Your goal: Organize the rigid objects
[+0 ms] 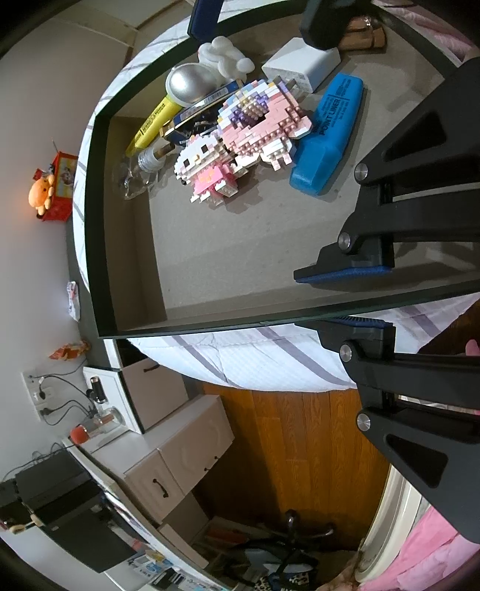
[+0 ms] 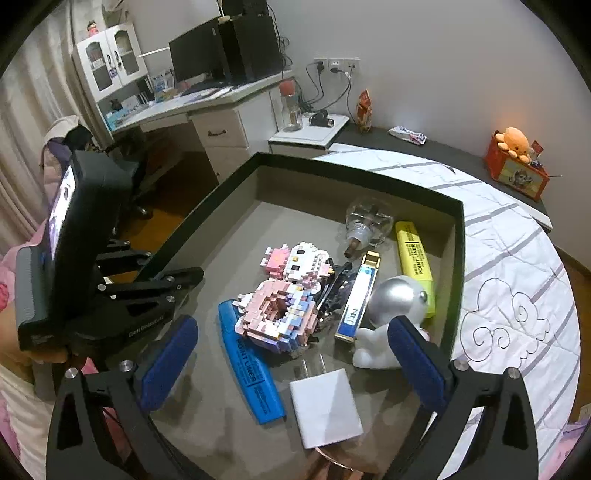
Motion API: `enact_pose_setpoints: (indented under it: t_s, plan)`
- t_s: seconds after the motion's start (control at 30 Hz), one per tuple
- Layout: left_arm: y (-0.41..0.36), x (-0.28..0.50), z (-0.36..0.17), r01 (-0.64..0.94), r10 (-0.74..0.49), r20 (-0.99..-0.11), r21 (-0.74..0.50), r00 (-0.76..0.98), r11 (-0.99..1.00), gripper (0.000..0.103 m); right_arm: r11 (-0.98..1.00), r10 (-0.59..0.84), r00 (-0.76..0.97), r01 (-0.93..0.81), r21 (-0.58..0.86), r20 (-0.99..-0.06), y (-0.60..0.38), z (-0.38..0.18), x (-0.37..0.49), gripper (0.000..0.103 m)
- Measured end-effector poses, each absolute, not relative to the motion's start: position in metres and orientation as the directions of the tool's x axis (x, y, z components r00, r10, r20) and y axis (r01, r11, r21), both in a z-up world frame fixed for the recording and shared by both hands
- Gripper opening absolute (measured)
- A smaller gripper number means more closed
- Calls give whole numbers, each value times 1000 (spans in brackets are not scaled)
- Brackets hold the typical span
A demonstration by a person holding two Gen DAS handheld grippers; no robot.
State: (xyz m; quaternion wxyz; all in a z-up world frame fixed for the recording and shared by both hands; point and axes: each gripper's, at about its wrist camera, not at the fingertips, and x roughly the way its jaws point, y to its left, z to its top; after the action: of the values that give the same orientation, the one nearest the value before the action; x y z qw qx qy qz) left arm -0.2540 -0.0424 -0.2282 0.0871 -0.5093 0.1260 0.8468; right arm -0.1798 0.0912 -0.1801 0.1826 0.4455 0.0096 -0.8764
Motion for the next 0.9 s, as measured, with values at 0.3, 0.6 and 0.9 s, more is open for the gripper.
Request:
enact_pose_setpoints:
  t_s: [0.3, 0.6, 0.9]
  plan:
    - [-39, -235, -198, -290, 31, -851, 144, -525, -946, 55, -948, -301, -584, 272, 167, -754, 116, -166, -171, 103]
    - [-25, -214, -169, -289, 4, -807, 207, -590, -935, 102, -955, -290, -606, 235, 181, -741, 135, -160, -158, 103]
    - [-7, -197, -157, -286, -17, -783, 247, -622, -926, 102, -972, -232, -642, 185, 146, -731, 151, -153, -144, 103]
